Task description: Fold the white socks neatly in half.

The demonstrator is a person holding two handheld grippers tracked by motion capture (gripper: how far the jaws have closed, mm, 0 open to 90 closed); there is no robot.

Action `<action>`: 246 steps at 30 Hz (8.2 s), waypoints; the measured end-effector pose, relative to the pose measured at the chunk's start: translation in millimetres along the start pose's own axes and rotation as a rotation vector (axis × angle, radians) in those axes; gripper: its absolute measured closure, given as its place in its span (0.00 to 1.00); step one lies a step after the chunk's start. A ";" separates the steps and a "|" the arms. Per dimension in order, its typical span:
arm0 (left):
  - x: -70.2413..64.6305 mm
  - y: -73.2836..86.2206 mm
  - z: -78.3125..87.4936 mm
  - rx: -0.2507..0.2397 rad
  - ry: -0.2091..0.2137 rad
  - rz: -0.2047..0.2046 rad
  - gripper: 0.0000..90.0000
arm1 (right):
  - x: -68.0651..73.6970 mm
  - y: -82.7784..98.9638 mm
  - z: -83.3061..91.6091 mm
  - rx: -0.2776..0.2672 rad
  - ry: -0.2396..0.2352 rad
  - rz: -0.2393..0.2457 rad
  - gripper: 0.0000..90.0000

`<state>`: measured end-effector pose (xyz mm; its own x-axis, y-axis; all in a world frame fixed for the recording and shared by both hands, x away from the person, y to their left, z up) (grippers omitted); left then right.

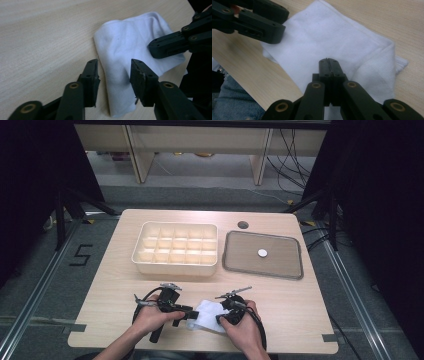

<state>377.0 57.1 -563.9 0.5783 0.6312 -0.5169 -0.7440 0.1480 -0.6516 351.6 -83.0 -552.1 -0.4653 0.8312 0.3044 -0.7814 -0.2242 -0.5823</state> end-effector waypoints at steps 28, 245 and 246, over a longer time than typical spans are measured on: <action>-14.8 -14.8 8.6 -0.058 0.075 0.041 0.92 | 0.5 -0.8 -5.1 -0.002 0.013 -0.011 1.00; -59.1 -35.1 -9.8 -0.085 0.080 -0.193 0.92 | -17.9 -8.3 1.8 -0.121 0.007 0.026 1.00; -59.2 -35.1 -9.8 -0.085 0.081 -0.193 0.92 | -16.4 -7.7 2.7 -0.116 0.012 0.013 1.00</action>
<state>372.2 7.0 -515.9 0.7346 0.5337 -0.4188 -0.5882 0.1933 -0.7853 364.1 -96.3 -550.6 -0.4698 0.8347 0.2874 -0.7216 -0.1756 -0.6697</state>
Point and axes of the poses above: each handheld gripper's, and its own axes: z roughly backward along the jaws, y roughly out of its underside, x roughly to its left, the point moved 8 cm from there along -z, roughly forward along the jaws, and after that the axes turned 12 degrees about -x, right-handed, at the moved point
